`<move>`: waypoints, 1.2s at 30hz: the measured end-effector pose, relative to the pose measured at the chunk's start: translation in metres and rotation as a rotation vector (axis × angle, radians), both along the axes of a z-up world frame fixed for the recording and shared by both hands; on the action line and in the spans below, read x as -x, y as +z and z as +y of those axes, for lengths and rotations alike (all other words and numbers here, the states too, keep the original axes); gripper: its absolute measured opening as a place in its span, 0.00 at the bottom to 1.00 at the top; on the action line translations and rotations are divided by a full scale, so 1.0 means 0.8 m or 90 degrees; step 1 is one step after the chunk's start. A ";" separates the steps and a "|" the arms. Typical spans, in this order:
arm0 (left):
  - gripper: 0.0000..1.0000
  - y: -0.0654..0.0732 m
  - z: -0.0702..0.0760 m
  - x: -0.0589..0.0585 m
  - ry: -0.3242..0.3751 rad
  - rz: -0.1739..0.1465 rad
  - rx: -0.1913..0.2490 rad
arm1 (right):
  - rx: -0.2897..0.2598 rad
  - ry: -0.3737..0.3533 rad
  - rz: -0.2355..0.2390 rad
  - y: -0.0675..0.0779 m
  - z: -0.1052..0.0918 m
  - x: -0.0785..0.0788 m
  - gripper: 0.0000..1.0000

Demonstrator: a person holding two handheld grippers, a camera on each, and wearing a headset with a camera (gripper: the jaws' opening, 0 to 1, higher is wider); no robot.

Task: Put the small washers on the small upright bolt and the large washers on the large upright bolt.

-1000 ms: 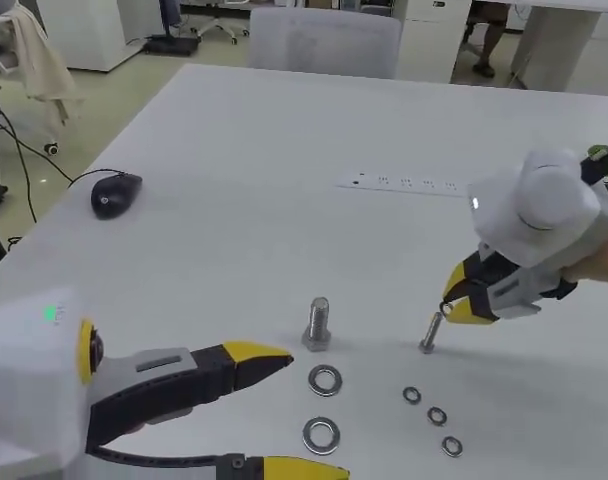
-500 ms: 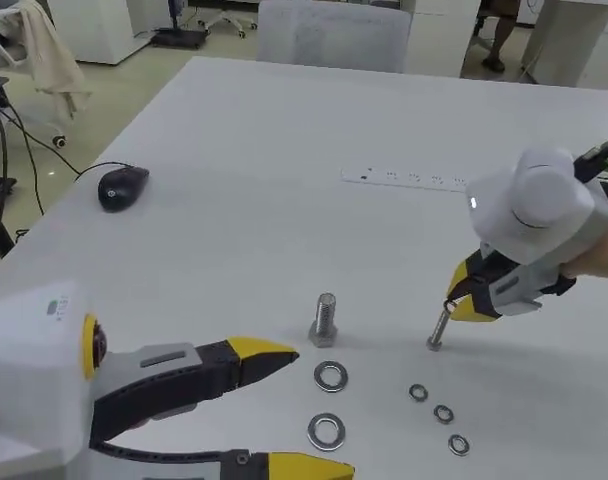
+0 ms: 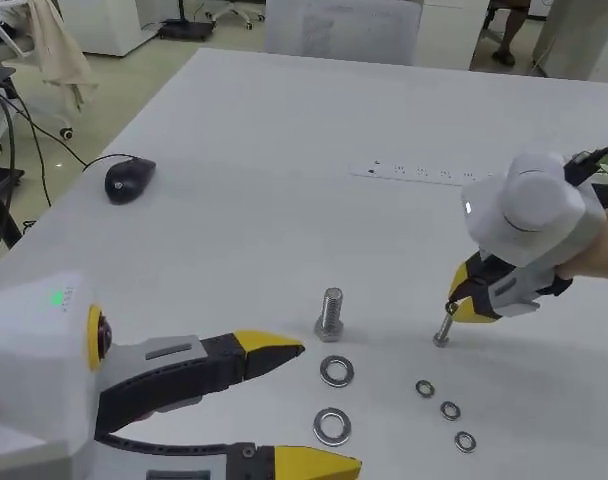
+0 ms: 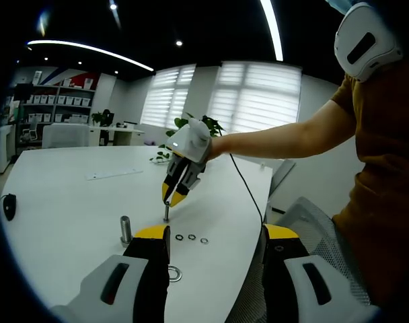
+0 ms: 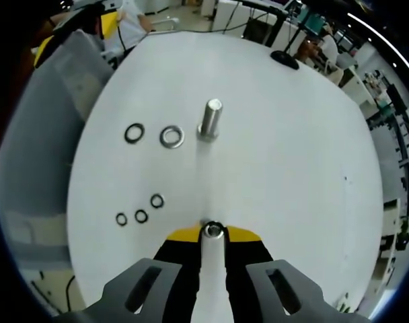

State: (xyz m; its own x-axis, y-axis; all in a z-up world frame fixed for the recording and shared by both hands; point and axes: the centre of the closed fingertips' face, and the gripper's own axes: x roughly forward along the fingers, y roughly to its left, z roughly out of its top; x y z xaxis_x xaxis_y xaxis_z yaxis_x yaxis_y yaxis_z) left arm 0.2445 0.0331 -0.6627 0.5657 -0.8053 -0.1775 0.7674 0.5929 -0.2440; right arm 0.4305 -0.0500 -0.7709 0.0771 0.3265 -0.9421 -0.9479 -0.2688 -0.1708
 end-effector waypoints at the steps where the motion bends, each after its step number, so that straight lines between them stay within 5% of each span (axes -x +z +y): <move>1: 0.54 0.000 0.000 0.000 0.000 0.000 0.000 | 0.003 0.000 0.000 -0.002 -0.001 0.000 0.12; 24: 0.54 -0.005 0.006 -0.004 0.000 0.004 0.004 | 0.010 0.010 0.019 -0.056 -0.003 -0.003 0.13; 36: 0.54 -0.004 0.006 -0.004 0.002 0.001 0.000 | 0.007 -0.005 0.016 -0.051 -0.014 0.000 0.14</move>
State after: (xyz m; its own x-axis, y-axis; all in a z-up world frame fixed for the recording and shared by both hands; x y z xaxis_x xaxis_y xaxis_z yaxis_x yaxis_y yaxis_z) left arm 0.2477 0.0383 -0.6662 0.5678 -0.8037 -0.1780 0.7651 0.5950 -0.2460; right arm 0.4308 -0.0615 -0.8119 0.0553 0.3159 -0.9472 -0.9538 -0.2638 -0.1437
